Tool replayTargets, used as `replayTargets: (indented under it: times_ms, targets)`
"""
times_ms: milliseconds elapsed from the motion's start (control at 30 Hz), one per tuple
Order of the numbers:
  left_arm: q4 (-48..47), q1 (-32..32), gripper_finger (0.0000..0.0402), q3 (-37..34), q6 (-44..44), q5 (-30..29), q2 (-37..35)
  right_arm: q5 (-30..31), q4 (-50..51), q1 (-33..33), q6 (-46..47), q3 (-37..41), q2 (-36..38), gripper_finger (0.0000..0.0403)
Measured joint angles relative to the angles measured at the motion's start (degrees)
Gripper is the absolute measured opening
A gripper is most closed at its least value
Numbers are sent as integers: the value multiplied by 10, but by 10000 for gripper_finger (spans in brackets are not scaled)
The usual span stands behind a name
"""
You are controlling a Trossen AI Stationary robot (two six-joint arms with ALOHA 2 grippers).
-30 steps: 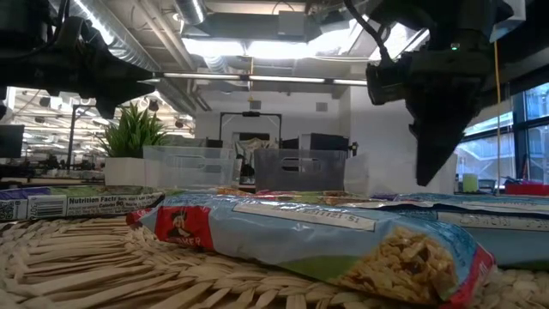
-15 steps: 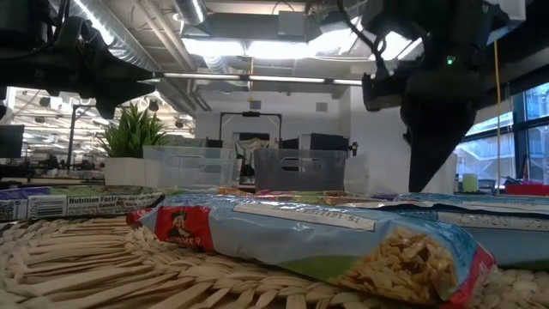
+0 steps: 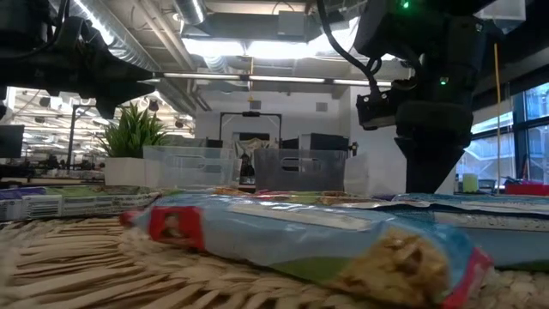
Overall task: Pick and place Granola Bars by type
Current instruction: Put the blue granola bar into the right transparent bin
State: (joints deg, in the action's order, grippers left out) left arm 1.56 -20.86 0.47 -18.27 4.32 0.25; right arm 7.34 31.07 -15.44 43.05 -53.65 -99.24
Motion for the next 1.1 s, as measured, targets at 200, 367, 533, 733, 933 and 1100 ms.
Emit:
replayTargets:
  times_ms: [200,367,533,733,933,1100]
  targets:
    - [0,0,150,0,0,0,0,-9,0,0,0,0,0,142]
    - [0,0,152,0,0,0,0,-36,9,0,-5,1,9,107]
    - [0,0,150,0,0,0,0,-43,33,3,-10,2,57,83]
    - [0,0,152,0,0,0,0,-34,40,22,-13,2,137,66]
    - [0,0,150,0,0,0,0,33,51,57,-7,1,231,64]
    - [0,0,152,0,0,0,0,110,62,103,48,1,292,63]
